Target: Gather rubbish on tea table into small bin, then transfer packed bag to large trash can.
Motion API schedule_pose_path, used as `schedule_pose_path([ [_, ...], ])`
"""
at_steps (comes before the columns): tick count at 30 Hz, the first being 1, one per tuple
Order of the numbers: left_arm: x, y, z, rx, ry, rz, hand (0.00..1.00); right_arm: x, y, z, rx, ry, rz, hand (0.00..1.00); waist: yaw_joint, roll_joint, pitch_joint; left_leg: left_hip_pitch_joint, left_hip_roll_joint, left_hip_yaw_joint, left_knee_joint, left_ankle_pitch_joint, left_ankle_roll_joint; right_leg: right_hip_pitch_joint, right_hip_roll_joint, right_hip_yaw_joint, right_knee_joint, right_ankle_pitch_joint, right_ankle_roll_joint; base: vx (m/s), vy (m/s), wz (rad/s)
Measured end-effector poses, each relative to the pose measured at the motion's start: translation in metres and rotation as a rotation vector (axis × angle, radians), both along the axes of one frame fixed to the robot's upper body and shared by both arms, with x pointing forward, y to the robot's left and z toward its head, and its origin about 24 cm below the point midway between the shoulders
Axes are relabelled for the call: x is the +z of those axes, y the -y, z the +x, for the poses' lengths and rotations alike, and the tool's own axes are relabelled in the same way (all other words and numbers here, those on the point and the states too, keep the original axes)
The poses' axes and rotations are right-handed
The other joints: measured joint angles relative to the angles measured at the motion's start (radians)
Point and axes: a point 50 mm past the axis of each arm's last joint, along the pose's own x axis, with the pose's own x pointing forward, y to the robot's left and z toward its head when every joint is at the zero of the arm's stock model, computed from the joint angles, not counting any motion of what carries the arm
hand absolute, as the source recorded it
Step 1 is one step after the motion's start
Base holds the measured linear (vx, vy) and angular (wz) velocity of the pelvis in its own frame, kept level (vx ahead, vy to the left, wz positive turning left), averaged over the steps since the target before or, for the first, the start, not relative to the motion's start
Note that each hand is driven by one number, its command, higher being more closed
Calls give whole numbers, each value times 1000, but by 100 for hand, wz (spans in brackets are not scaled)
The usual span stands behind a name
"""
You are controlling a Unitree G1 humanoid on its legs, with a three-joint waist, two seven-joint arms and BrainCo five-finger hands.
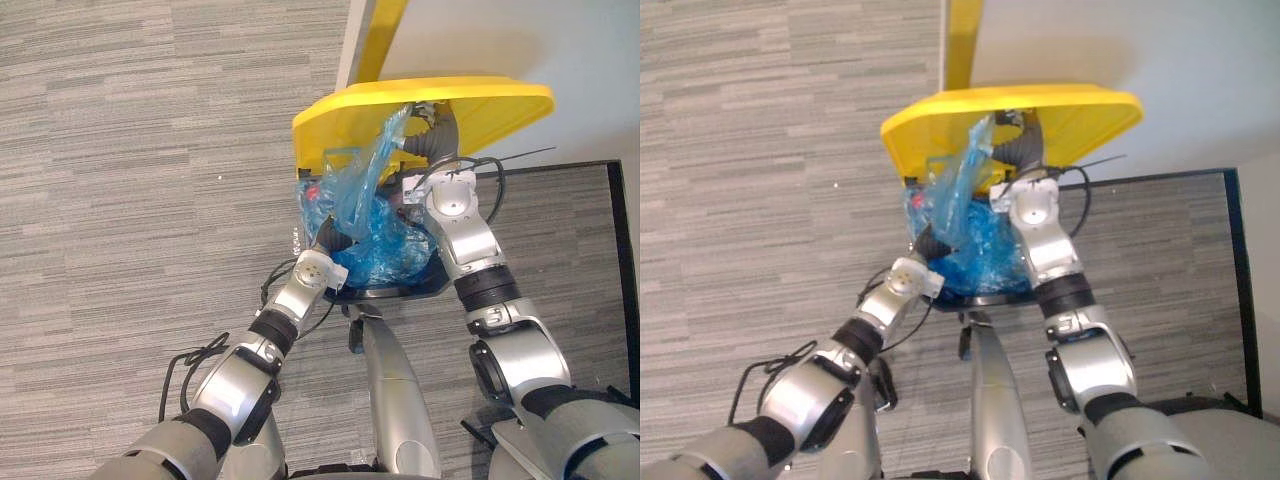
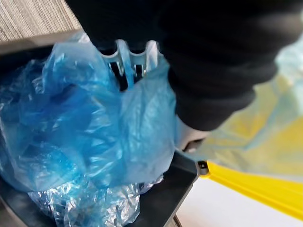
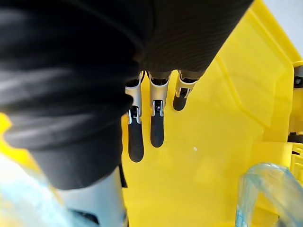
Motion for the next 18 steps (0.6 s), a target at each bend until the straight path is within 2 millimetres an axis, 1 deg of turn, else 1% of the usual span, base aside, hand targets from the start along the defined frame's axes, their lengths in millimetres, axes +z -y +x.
schedule_pose_path([
  [5,-2,-6,1,13,-5,7,0,-1,-4,0,20,-5,-16,0,0,0,0,-1,2,-5,21,-8,-3,3,0,0,10,0,0,0,0,0],
  [11,-17,-18,-6,45,-50,-33,0,-5,-8,1,38,-25,-29,0,1,1,0,19,1,-25,24,-8,-3,37,-5,-14,9,0,-1,0,-1,6],
  [13,-20,-22,-9,50,-55,-70,0,-7,-8,1,34,-30,-49,0,3,3,-1,34,-3,-25,19,-4,-2,52,-10,-14,9,1,-1,8,3,2],
  [17,-19,-25,-15,37,-41,-130,0,-24,-2,0,19,-72,-81,0,10,7,-3,66,-14,-38,1,5,1,90,-20,-24,1,0,-2,10,5,11],
  [18,-18,-26,-17,36,-27,-142,0,-36,1,-2,3,-98,-102,0,13,10,-5,75,-18,-48,-9,11,5,106,-25,-33,-6,0,-2,-5,0,20],
])
